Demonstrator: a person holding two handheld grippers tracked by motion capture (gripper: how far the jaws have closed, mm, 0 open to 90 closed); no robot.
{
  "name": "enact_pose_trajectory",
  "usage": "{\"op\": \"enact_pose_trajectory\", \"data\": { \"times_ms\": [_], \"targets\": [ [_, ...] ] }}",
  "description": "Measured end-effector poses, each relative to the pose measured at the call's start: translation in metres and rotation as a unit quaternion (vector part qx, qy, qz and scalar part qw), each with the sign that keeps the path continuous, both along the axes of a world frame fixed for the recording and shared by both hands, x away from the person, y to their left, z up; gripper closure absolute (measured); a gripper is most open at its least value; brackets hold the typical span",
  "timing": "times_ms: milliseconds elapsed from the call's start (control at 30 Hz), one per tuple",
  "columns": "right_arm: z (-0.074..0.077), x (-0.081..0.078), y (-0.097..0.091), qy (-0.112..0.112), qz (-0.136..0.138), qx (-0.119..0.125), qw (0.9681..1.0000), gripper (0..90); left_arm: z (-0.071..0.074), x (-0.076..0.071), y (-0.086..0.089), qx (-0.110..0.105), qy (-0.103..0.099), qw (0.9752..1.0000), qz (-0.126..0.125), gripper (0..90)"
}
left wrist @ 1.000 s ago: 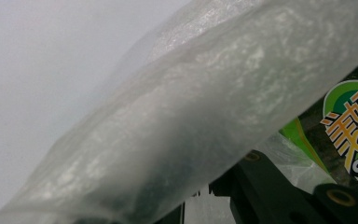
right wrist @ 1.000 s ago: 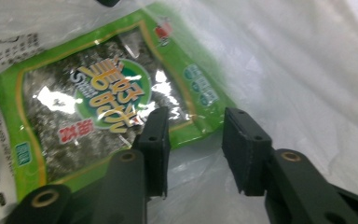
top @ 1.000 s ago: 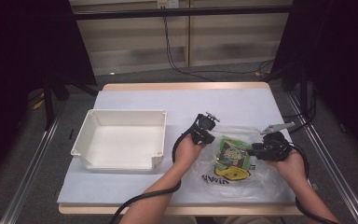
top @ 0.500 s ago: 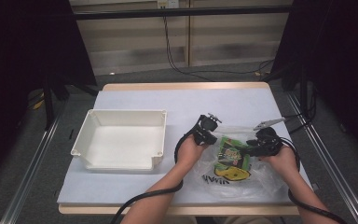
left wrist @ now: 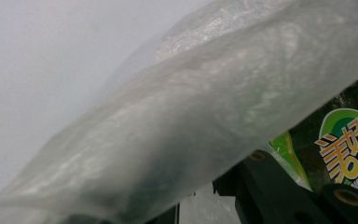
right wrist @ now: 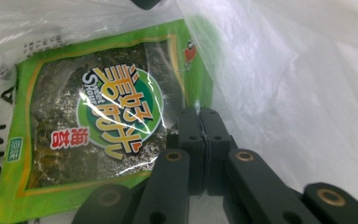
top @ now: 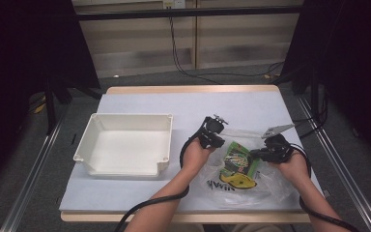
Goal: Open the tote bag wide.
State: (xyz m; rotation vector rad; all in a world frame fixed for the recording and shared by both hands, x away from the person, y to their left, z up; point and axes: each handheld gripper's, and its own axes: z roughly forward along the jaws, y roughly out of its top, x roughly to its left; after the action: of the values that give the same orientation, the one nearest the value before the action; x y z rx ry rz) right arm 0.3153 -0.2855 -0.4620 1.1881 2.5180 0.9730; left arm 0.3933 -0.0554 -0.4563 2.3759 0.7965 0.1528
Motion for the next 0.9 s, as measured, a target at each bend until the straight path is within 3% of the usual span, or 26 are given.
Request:
{"op": "enact_pose_trajectory", "data": {
  "times_ms": [233, 367, 567, 667, 833, 900],
  "targets": [
    [0.012, -0.008, 0.004, -0.028, 0.035, -0.003, 0.999, 89.9, 0.005, 0.001, 0.001, -0.01, 0.002, 0.9999, -0.003, 81.5],
    [0.016, -0.01, 0.01, -0.032, 0.058, -0.011, 0.9977, 89.9, 0.007, 0.001, -0.002, -0.011, 0.001, 0.9999, -0.007, 79.7],
    [0.024, -0.015, 0.017, -0.049, 0.066, -0.014, 0.9965, 89.9, 0.005, 0.003, -0.001, -0.012, 0.01, 0.9999, 0.001, 76.7],
    [0.031, -0.018, 0.018, -0.066, 0.068, -0.018, 0.9954, 89.8, 0.007, 0.003, 0.004, -0.019, 0.018, 0.9997, 0.001, 73.2],
    [0.037, -0.02, 0.02, -0.083, 0.07, -0.027, 0.9937, 89.8, 0.017, 0.003, 0.016, -0.05, 0.032, 0.9982, 0.005, 60.4],
    [0.035, -0.02, 0.019, -0.082, 0.07, -0.024, 0.9939, 89.8, 0.023, 0.003, 0.022, -0.045, 0.035, 0.9983, -0.009, 56.6]
  ]
}}
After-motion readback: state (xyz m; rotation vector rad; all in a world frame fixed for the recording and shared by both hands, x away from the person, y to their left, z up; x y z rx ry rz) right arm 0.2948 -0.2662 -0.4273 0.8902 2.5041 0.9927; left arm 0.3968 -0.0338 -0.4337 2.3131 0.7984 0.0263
